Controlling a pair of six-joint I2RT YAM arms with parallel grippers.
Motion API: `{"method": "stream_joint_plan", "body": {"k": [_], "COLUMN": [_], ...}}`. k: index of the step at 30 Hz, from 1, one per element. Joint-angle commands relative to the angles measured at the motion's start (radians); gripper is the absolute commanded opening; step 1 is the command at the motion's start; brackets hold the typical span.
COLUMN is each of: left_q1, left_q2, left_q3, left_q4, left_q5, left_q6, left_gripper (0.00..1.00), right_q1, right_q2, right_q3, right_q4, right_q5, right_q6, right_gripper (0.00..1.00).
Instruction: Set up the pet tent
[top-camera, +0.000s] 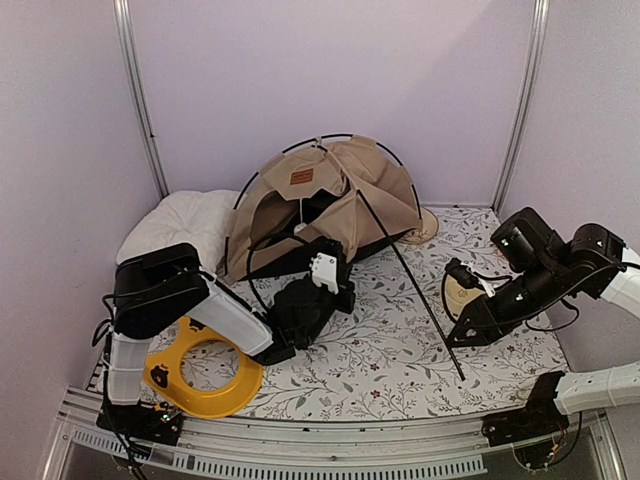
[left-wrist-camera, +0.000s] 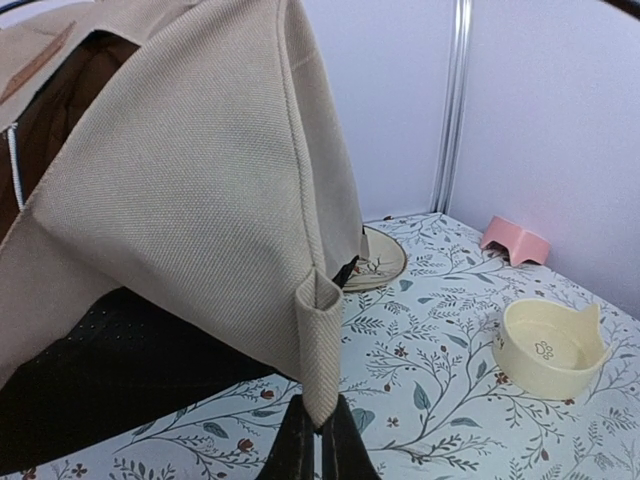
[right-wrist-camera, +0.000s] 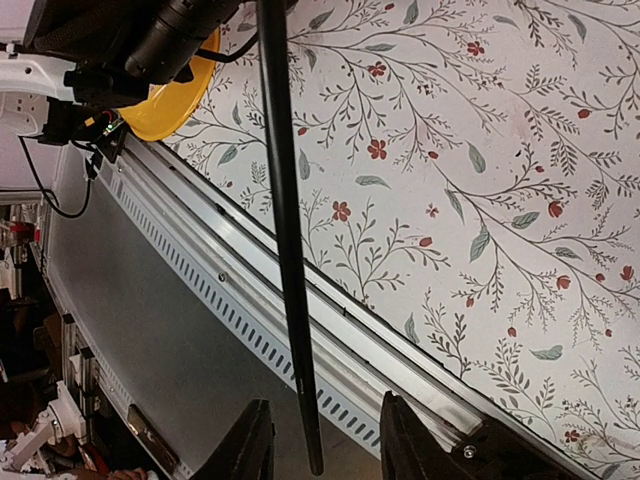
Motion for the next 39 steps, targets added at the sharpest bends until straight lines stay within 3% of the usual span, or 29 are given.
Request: {"method": "stream_joint_plan", "body": {"k": [1, 7, 14, 17, 20, 29, 39], "left_q1": [0.015, 0.015, 0.016, 0.015, 0.011, -0.051, -0.245], "left_q2": [-0.001, -0.002, -0.010, -0.013, -0.019, -0.110, -0.264], "left_q3": [-0.004, -0.004, -0.007, -0.010, -0.022, -0.133, -0.309], "left_q4": [0.011, 0.013, 0.014, 0.016, 0.022, 0.061, 0.141], "left_q5": [0.004, 0.002, 0.001, 0.001, 0.002, -0.060, -0.233], "left_q6": [-0.010, -0.013, -0.010, -0.009, -0.008, 0.060, 0.238], "left_gripper": [0.00, 0.00, 0.00, 0.00, 0.00, 0.00, 0.00], "right_q1": [0.030, 0.035, 0.036, 0.036, 0.035, 0.047, 0.153], "right_q2": [0.003, 0.042, 0.069, 0.072, 0.071, 0.045, 0.162], "right_q3": [-0.027, -0.010, -0.009, 0.006, 0.022, -0.056, -0.137], "right_q4": [-0.004, 0.039, 0.028, 0.032, 0.089, 0.578, 1.173], "right_q5": [-0.029, -0.022, -0.028, -0.013, -0.023, -0.061, 0.148], "right_q6": [0.001, -0.009, -0.037, -0.039, -0.026, 0.104, 0.182], "right_gripper": [0.38, 0.35, 0.20, 0.00, 0.00, 0.00, 0.00]}}
